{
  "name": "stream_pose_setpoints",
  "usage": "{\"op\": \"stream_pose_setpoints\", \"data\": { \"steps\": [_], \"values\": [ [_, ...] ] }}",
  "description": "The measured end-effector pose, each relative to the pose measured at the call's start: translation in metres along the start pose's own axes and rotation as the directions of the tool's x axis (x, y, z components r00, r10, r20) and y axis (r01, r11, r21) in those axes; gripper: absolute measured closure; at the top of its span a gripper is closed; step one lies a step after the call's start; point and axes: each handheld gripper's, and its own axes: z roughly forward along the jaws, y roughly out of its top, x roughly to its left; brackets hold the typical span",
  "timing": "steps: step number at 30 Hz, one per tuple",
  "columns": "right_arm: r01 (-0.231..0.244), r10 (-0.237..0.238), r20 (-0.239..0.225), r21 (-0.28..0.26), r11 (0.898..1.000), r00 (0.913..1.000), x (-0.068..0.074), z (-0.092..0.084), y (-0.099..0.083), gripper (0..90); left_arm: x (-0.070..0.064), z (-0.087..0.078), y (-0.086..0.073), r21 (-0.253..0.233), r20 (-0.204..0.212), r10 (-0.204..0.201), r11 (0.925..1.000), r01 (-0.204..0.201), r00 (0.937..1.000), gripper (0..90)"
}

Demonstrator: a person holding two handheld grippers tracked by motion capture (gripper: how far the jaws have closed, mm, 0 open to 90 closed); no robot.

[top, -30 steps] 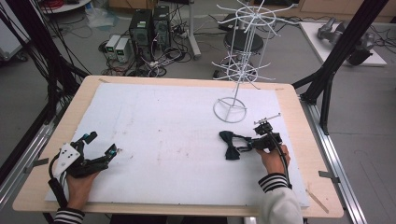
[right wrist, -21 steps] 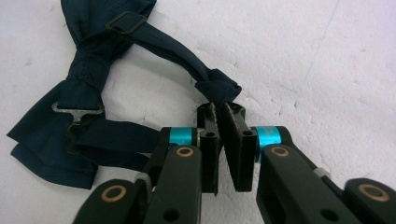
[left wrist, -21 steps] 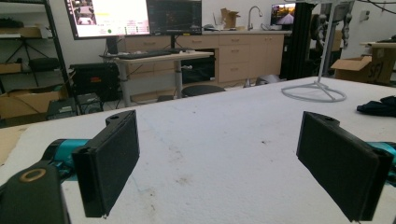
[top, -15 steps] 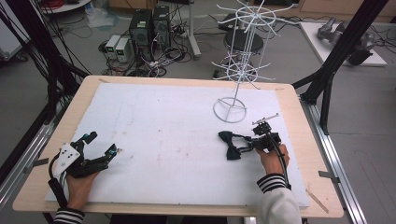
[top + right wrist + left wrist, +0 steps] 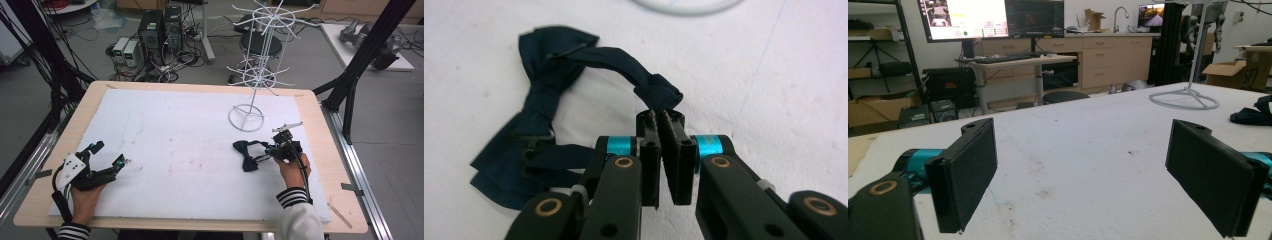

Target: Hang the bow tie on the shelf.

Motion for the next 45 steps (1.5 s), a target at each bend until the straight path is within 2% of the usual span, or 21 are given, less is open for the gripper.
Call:
{"op": "stream_pose_setpoints", "data": {
  "steps": [1, 6, 11, 16, 23, 28, 32, 34, 35, 36, 45],
  "values": [
    [0.0, 0.0, 0.0, 0.0, 1.0, 1.0, 0.0, 0.0, 0.0, 85.8, 0.0, 0.0, 0.0, 0.0, 0.0, 0.0, 1.0, 0.0, 1.0, 13.6],
    [0.013, -0.014, -0.017, -0.076, 0.997, 0.9998, 0.002, -0.007, 0.001, 85.7, 0.0, 0.0, 0.0, 0.0, 0.001, -0.001, 1.0, 0.001, 1.0, 13.6],
    [0.032, -0.036, -0.02, -0.153, 0.988, 0.9992, 0.004, -0.011, -0.001, 85.8, 0.0, 0.0, 0.0, 0.0, 0.0, -0.001, 1.0, 0.001, 1.0, 13.6],
    [0.016, -0.021, -0.031, -0.182, 0.983, 0.9993, 0.003, -0.011, -0.005, 85.9, 0.0, 0.0, 0.0, 0.001, 0.0, 0.0, 1.0, 0.0, 1.0, 13.6],
    [0.0, -0.023, -0.076, -0.287, 0.958, 0.9968, 0.0, -0.018, -0.009, 85.9, 0.0, 0.0, 0.0, 0.002, -0.001, -0.001, 1.0, 0.001, 1.0, 13.6],
    [0.01, -0.041, -0.084, -0.339, 0.941, 0.9957, 0.002, -0.023, -0.008, 85.9, 0.0, 0.0, 0.0, 0.002, -0.001, 0.0, 1.0, 0.0, 1.0, 13.6],
    [-0.011, -0.031, -0.104, -0.382, 0.924, 0.9941, 0.004, -0.027, -0.008, 86.0, 0.0, 0.0, 0.0, 0.002, 0.0, -0.001, 1.0, 0.001, 1.0, 13.6],
    [-0.003, -0.041, -0.1, -0.404, 0.915, 0.9942, 0.005, -0.028, -0.008, 86.0, 0.0, 0.0, 0.0, 0.002, -0.001, -0.001, 1.0, 0.001, 1.0, 13.6],
    [-0.003, -0.041, -0.1, -0.404, 0.915, 0.9942, 0.005, -0.028, -0.008, 86.0, 0.0, 0.0, 0.0, 0.002, -0.001, -0.001, 1.0, 0.001, 1.0, 13.6],
    [0.002, -0.047, -0.097, -0.422, 0.907, 0.9942, 0.005, -0.03, -0.007, 86.0, 0.0, 0.0, 0.0, 0.002, -0.001, -0.001, 1.0, 0.001, 1.0, 13.6],
    [-0.003, -0.039, -0.08, -0.468, 0.884, 0.996, 0.008, -0.037, -0.008, 86.0, 0.0, 0.0, 0.0, 0.003, -0.001, 0.0, 1.0, 0.0, 1.0, 13.6]
  ]
}}
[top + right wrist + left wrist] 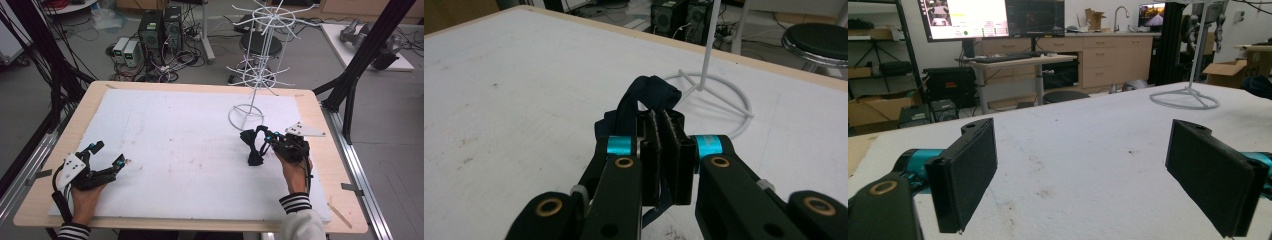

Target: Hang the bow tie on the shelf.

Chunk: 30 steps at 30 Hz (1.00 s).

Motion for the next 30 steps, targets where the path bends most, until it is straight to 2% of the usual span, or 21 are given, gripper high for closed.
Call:
{"op": "stream_pose_setpoints", "data": {
  "steps": [8, 15, 17, 21, 22, 23, 26, 28, 30],
  "values": [
    [0.0, 0.0, 0.007, -0.059, 0.998, 1.0, 0.002, -0.005, 0.002, 86.1, 0.0, 0.0, 0.0, 0.002, 0.0, 0.002, 1.0, -0.002, 1.0, 13.6],
    [-0.005, 0.006, 0.011, -0.088, 0.996, 0.9999, 0.004, -0.009, 0.004, 86.1, 0.0, 0.0, 0.0, 0.004, 0.0, 0.002, 1.0, -0.002, 1.0, 13.6],
    [-0.025, 0.025, 0.002, -0.125, 0.992, 0.9997, 0.005, -0.012, 0.005, 86.1, 0.0, 0.0, 0.0, 0.004, 0.0, 0.002, 1.0, -0.002, 1.0, 13.6],
    [-0.011, 0.011, 0.001, -0.181, 0.983, 0.9999, 0.007, -0.016, 0.009, 86.1, 0.0, 0.0, 0.0, 0.004, 0.0, 0.004, 1.0, -0.004, 1.0, 13.6],
    [-0.011, 0.011, 0.001, -0.181, 0.983, 0.9999, 0.007, -0.016, 0.009, 86.1, 0.0, 0.0, 0.0, 0.004, 0.0, 0.004, 1.0, -0.004, 1.0, 13.6],
    [-0.002, 0.002, -0.002, -0.215, 0.977, 1.0, 0.009, -0.017, 0.011, 86.1, 0.0, 0.0, 0.0, 0.003, -0.001, 0.002, 1.0, -0.002, 1.0, 13.6],
    [0.005, -0.008, -0.011, -0.264, 0.965, 0.9999, 0.012, -0.02, 0.015, 86.1, 0.0, 0.0, 0.0, 0.003, 0.0, 0.003, 1.0, -0.003, 1.0, 13.6],
    [0.021, -0.022, -0.001, -0.285, 0.958, 0.9997, 0.014, -0.021, 0.017, 86.1, 0.0, 0.0, 0.0, 0.003, 0.0, 0.004, 1.0, -0.004, 1.0, 13.6],
    [0.024, -0.026, -0.004, -0.29, 0.957, 0.9997, 0.015, -0.022, 0.019, 86.0, 0.0, 0.0, 0.0, 0.003, 0.0, 0.003, 1.0, -0.003, 1.0, 13.6]
  ]
}}
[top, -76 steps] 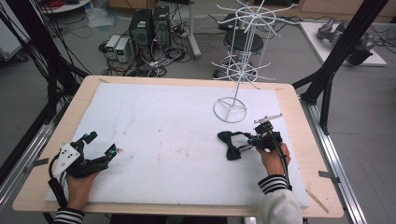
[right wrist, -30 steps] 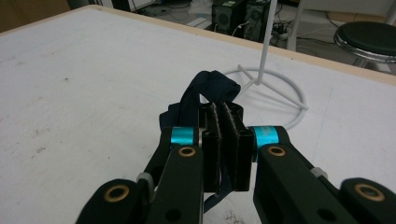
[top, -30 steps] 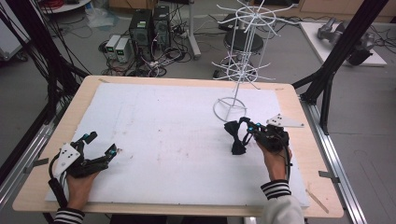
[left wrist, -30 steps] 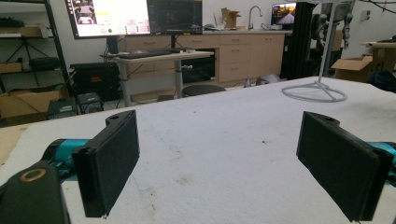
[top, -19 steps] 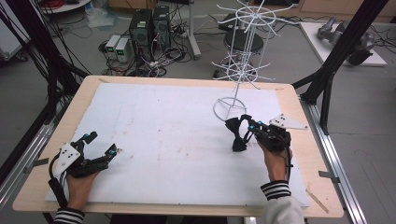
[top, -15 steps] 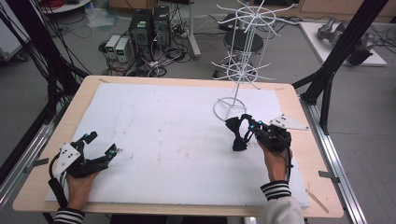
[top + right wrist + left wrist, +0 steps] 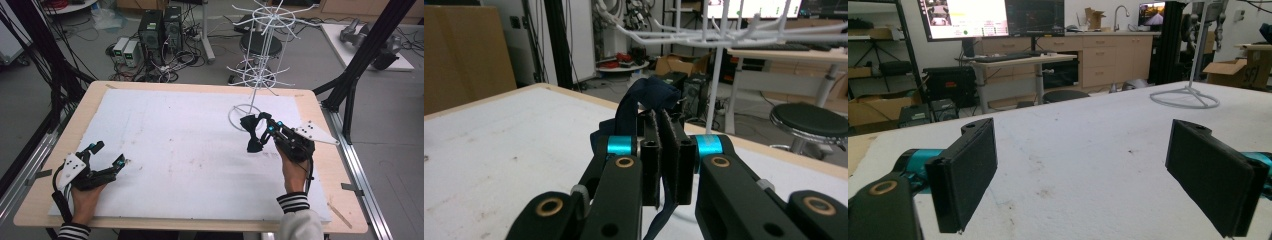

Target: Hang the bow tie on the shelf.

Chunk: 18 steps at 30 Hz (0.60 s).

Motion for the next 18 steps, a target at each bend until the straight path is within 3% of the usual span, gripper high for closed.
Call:
{"op": "stream_pose_setpoints", "data": {
  "steps": [4, 18],
  "values": [
    [0.032, -0.033, 0.0, -0.038, 0.999, 0.9995, 0.005, 0.002, 0.008, 86.1, 0.0, 0.0, 0.0, -0.001, -0.001, -0.003, 1.0, 0.003, 1.0, 13.6],
    [0.053, -0.054, -0.009, -0.054, 0.997, 0.9985, 0.015, 0.014, 0.023, 86.1, 0.0, 0.0, 0.0, -0.002, 0.0, -0.006, 1.0, 0.006, 1.0, 13.6]
  ]
}}
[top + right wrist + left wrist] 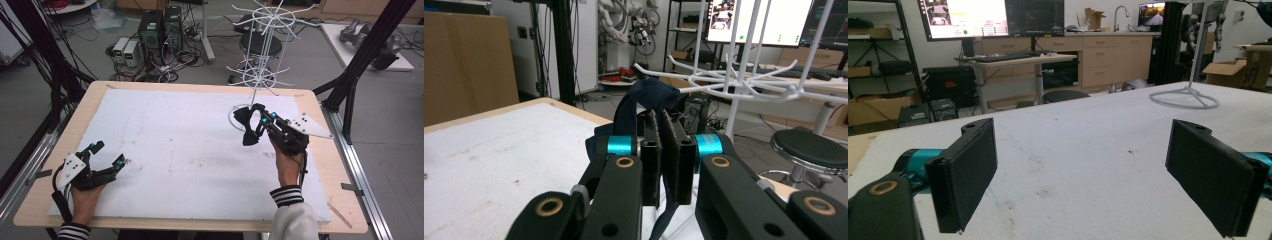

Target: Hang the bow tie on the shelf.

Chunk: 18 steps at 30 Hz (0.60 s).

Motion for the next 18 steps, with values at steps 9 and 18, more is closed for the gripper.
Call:
{"op": "stream_pose_setpoints", "data": {
  "steps": [9, 18],
  "values": [
    [0.03, -0.03, 0.002, 0.0, 1.0, 0.9995, 0.005, 0.014, 0.015, 86.0, 0.0, 0.0, 0.0, 0.002, 0.0, 0.002, 1.0, -0.002, 1.0, 13.6],
    [0.042, -0.042, 0.024, 0.023, 0.999, 0.9988, 0.003, 0.027, 0.023, 86.0, 0.001, 0.0, 0.0, 0.0, 0.002, -0.002, 1.0, 0.002, 1.0, 13.6]
  ]
}}
